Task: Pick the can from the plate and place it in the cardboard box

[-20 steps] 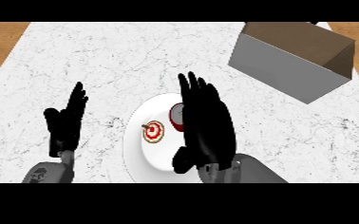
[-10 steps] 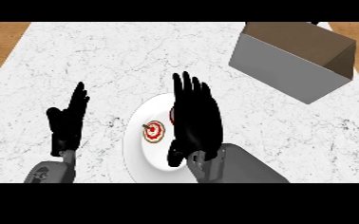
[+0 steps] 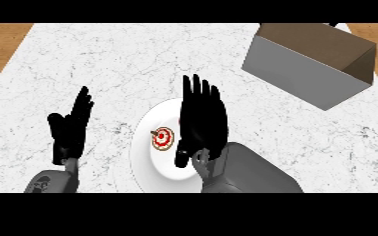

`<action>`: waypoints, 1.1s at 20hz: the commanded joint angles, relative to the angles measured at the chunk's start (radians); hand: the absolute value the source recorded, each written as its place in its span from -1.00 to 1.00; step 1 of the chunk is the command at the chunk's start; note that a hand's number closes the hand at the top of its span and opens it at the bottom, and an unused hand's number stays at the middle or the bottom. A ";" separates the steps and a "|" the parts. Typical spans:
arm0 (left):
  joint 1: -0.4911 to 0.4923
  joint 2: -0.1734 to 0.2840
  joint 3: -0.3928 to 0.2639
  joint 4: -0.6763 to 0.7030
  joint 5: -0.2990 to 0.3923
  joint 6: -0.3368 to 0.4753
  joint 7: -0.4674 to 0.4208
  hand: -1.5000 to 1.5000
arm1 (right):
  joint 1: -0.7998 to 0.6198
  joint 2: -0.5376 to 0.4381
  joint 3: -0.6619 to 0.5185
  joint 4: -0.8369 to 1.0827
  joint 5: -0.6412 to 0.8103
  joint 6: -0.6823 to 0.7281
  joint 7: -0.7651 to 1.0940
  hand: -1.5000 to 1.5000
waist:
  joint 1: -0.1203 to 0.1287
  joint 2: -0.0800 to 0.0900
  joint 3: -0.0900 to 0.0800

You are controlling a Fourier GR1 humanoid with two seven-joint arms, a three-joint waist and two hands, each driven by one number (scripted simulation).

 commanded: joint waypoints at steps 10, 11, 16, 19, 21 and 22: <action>0.017 -0.020 -0.029 -0.053 -0.041 0.020 0.034 0.00 | -0.045 0.022 0.030 0.140 -0.024 -0.028 0.232 -1.00 | 0.003 -0.001 0.001; 0.003 0.004 0.018 -0.016 -0.006 -0.016 0.001 0.00 | -0.060 0.022 -0.018 0.123 -0.035 0.039 0.216 -1.00 | -0.007 0.000 0.001; 0.026 -0.016 0.009 -0.019 -0.012 -0.019 -0.016 0.00 | -0.020 0.022 0.019 0.186 -0.011 -0.018 0.185 -1.00 | -0.006 0.001 0.001; -0.026 -0.046 0.003 0.022 -0.038 0.011 -0.009 0.00 | -0.046 0.022 0.042 0.200 -0.050 -0.052 0.183 -1.00 | -0.006 0.004 0.001; -0.056 -0.049 -0.007 0.019 -0.050 0.024 0.039 0.00 | -0.057 0.022 0.017 0.164 -0.046 0.004 0.205 -1.00 | -0.016 0.001 0.001; -0.011 -0.020 0.019 -0.022 -0.026 -0.002 0.021 0.00 | -0.057 0.022 0.044 0.247 -0.062 -0.062 0.180 -1.00 | 0.004 0.003 0.001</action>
